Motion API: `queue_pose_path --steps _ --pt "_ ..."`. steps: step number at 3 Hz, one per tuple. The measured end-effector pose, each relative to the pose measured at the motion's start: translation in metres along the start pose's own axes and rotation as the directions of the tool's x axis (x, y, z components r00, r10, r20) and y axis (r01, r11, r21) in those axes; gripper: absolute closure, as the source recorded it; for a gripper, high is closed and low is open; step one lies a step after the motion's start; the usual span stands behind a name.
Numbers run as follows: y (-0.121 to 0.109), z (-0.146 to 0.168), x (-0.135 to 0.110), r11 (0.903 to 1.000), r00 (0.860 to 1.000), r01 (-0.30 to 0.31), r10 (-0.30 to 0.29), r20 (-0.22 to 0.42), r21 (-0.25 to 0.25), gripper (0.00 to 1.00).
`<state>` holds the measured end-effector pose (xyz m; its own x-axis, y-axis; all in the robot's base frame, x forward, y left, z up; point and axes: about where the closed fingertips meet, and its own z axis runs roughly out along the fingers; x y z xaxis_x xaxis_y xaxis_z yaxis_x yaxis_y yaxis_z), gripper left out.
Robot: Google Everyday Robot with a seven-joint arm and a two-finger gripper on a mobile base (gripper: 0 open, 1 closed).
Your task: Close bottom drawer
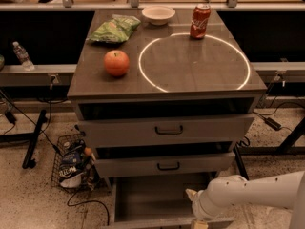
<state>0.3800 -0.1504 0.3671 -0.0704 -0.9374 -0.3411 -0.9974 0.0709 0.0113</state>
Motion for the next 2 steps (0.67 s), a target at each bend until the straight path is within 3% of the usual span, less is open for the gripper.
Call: queue_pose_path --steps 1,2 --pt "-0.003 0.021 0.007 0.9996 1.0 -0.017 0.017 0.005 0.024 0.0" --pt "-0.016 0.061 0.029 0.9975 0.999 -0.039 0.039 -0.004 0.06 0.0"
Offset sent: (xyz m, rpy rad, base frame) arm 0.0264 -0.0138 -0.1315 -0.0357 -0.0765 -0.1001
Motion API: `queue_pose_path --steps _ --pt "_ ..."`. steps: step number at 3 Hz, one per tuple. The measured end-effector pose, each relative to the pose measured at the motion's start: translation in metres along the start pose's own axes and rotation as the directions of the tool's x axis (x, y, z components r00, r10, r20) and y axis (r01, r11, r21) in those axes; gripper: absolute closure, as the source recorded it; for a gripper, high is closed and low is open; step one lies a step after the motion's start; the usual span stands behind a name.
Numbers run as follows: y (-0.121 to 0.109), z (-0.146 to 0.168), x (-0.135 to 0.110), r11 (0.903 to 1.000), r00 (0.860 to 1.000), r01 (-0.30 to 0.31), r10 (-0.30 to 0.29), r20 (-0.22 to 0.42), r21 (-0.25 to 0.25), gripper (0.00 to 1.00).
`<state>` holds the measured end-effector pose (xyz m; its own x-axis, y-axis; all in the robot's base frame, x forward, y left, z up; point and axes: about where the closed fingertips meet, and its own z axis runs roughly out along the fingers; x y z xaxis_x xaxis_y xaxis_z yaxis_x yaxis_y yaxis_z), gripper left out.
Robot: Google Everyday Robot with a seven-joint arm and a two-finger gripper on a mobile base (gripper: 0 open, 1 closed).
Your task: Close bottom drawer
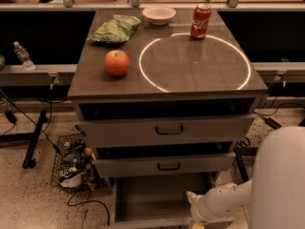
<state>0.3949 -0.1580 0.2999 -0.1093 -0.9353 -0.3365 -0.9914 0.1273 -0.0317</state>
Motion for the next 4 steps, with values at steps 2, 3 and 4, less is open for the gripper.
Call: queue_pose_path --steps 2,3,4 --pt "-0.014 0.078 0.042 0.9988 0.999 -0.029 0.029 0.015 0.038 0.0" --pt "-0.028 0.102 0.046 0.9973 0.999 -0.019 0.016 0.047 0.071 0.0" --pt "-0.041 0.109 0.039 0.9952 0.998 0.008 -0.014 0.067 0.097 0.0"
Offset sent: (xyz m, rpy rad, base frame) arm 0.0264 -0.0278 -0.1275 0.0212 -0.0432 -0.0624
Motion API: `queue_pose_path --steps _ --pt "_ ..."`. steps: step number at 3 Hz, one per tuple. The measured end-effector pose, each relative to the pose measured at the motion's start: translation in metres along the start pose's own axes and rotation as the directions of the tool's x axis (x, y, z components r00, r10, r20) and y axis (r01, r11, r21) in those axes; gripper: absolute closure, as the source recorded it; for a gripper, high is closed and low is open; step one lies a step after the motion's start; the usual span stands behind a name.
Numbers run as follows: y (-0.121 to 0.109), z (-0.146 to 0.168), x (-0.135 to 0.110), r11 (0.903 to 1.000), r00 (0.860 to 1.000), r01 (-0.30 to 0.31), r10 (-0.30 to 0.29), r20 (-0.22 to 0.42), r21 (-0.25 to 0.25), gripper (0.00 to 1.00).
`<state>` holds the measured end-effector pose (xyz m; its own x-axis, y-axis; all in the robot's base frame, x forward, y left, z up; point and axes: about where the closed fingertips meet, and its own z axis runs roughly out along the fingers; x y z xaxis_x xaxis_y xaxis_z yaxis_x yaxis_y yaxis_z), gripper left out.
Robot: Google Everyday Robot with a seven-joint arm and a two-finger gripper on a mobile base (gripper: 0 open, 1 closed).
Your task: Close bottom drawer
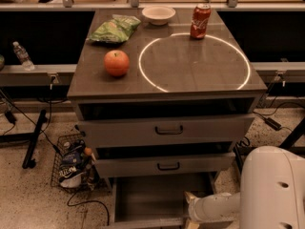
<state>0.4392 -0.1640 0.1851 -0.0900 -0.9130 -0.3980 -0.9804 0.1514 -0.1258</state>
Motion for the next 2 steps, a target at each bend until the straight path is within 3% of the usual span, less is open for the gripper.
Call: queue_pose_path --steps 1,2 --pt "-0.014 0.008 -0.008 0.9992 0.999 0.034 -0.035 0.016 0.02 0.16" --pt "-0.029 0.008 -0.012 0.9962 0.997 0.072 -0.073 0.02 0.049 0.47"
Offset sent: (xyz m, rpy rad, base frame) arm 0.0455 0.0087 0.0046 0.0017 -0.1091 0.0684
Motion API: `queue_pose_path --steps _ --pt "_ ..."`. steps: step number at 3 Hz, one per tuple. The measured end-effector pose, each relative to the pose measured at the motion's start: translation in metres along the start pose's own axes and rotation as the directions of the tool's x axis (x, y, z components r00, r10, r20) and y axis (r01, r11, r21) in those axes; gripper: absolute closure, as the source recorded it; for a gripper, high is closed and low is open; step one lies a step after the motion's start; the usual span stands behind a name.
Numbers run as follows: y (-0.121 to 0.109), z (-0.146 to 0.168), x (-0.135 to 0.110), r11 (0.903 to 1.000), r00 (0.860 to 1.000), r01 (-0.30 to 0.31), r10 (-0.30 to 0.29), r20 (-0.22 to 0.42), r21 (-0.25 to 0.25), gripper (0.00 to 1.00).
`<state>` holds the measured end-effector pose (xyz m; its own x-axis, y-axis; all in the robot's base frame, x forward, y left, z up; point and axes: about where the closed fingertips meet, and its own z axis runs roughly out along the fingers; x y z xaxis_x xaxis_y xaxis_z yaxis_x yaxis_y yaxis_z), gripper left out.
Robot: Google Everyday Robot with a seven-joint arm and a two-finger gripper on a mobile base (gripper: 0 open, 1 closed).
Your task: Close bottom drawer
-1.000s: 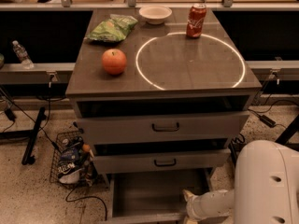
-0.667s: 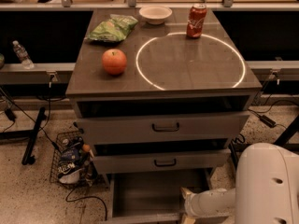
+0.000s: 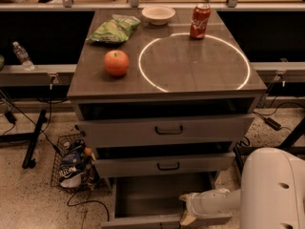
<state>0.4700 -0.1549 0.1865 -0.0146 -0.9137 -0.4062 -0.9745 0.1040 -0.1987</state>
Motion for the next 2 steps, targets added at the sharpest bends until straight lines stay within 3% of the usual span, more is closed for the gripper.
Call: queue_pose_path --steps 1,2 --pt "-0.0077 -0.0052 -0.0004 0.9996 1.0 0.018 -0.018 0.001 0.023 0.78" --pt "-0.012 -0.0103 -0.0009 0.9988 1.0 0.027 -0.027 0.003 0.04 0.99"
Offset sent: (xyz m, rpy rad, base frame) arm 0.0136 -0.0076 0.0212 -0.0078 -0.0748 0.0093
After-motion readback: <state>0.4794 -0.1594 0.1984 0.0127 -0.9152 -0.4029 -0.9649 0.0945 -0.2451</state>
